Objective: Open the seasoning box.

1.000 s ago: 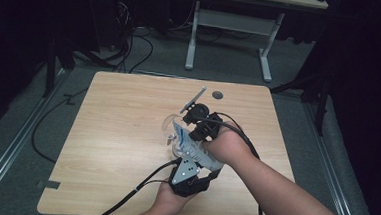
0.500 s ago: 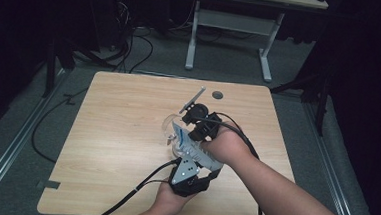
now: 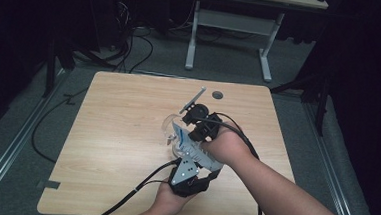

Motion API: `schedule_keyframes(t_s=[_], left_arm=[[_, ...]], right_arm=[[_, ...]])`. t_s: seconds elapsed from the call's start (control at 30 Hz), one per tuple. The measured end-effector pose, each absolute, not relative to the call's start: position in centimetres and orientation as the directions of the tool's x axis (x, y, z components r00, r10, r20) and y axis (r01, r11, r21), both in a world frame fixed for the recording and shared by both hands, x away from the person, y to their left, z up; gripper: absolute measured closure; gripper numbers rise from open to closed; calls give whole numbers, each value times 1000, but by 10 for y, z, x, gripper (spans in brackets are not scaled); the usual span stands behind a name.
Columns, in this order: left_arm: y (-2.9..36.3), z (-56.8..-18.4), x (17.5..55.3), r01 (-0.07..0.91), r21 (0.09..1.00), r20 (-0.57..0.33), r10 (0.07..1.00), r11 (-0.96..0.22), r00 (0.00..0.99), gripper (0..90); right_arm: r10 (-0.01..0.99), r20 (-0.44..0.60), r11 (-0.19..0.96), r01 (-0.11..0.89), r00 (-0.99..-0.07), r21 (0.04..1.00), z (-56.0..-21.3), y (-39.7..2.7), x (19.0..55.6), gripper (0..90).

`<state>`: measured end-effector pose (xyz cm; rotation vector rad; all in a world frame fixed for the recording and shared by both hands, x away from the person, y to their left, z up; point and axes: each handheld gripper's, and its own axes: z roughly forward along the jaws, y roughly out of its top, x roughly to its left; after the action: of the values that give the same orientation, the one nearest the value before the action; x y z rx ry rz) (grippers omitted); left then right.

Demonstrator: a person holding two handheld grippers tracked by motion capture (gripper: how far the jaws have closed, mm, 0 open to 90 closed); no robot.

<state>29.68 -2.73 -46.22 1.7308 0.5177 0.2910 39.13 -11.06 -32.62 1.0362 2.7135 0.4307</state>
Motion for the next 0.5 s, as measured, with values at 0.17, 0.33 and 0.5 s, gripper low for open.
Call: schedule_keyframes(t_s=[0.17,0.33,0.5], left_arm=[[-27,-462,297,180,971,-81,489,-158,868,586],[-27,-463,296,176,971,-78,486,-160,870,586],[-27,-464,295,171,971,-71,483,-167,873,586]], right_arm=[[678,-84,709,618,-731,340,-326,-110,391,897],[678,-86,708,618,-730,343,-326,-111,390,897],[683,-77,702,622,-727,347,-325,-113,388,898]])
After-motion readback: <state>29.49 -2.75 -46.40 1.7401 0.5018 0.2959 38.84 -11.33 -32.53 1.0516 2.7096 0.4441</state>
